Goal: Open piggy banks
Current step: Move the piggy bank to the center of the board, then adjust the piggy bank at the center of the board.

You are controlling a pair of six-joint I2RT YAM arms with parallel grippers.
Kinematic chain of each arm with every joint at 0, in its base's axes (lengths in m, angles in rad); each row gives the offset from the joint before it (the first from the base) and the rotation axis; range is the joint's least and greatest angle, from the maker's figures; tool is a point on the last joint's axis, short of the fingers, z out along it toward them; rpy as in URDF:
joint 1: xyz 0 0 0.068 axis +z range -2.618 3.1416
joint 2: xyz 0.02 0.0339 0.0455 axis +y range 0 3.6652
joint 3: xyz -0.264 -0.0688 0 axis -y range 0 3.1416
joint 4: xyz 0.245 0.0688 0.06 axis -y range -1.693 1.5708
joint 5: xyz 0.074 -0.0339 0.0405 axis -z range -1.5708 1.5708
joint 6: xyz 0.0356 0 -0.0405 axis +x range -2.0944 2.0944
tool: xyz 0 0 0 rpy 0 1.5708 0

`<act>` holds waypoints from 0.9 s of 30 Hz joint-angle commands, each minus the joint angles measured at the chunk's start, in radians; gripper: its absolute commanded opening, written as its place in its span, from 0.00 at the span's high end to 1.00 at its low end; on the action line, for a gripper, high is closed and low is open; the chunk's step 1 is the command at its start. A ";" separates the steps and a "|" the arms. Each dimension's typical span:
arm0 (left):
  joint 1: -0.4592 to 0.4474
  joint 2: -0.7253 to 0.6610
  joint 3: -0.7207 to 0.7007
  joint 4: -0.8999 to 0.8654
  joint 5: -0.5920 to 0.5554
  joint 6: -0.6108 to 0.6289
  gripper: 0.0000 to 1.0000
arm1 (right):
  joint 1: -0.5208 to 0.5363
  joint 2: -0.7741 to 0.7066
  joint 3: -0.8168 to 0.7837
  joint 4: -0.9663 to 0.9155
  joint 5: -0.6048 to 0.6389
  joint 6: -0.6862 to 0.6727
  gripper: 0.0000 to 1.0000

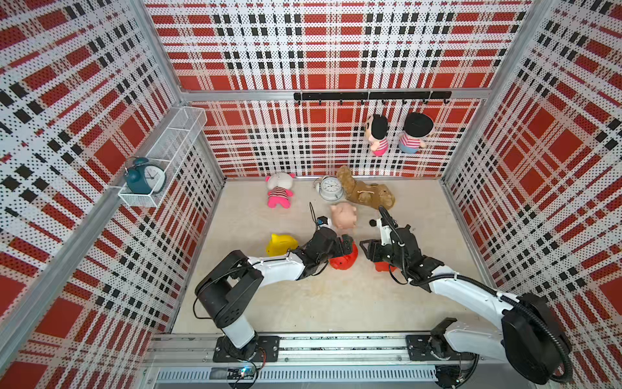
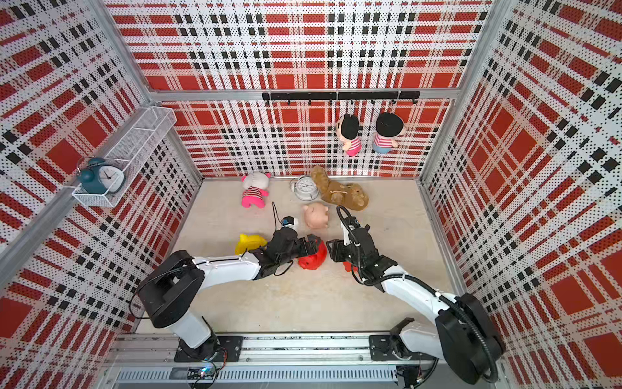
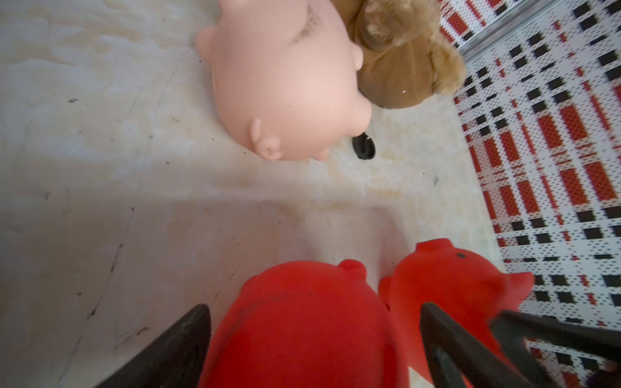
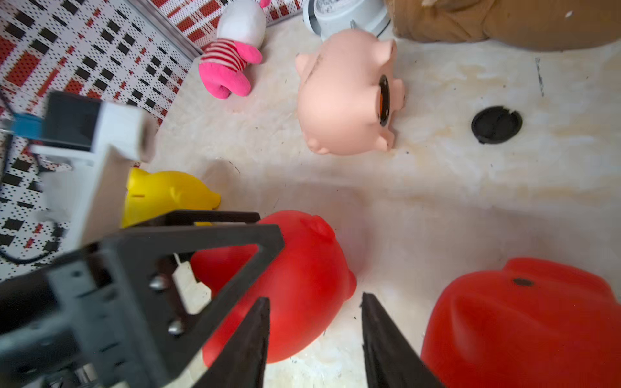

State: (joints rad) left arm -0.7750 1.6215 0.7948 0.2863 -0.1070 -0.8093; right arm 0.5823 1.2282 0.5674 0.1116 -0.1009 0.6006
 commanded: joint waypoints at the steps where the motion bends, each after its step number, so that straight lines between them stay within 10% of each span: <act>1: 0.009 -0.088 -0.053 0.119 -0.051 -0.004 0.02 | 0.034 0.035 -0.033 0.109 0.004 0.038 0.57; 15: -0.050 -0.019 -0.215 0.436 -0.096 0.045 0.00 | 0.119 0.151 -0.086 0.264 0.008 0.092 0.68; 27: 0.066 0.121 -0.346 0.698 0.022 -0.121 0.41 | 0.121 0.108 -0.086 0.242 0.020 0.086 0.67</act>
State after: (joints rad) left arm -0.7341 1.7088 0.4969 0.9199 -0.1345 -0.8711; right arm 0.6956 1.3632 0.4755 0.3481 -0.0921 0.6888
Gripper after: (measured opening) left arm 0.602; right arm 0.326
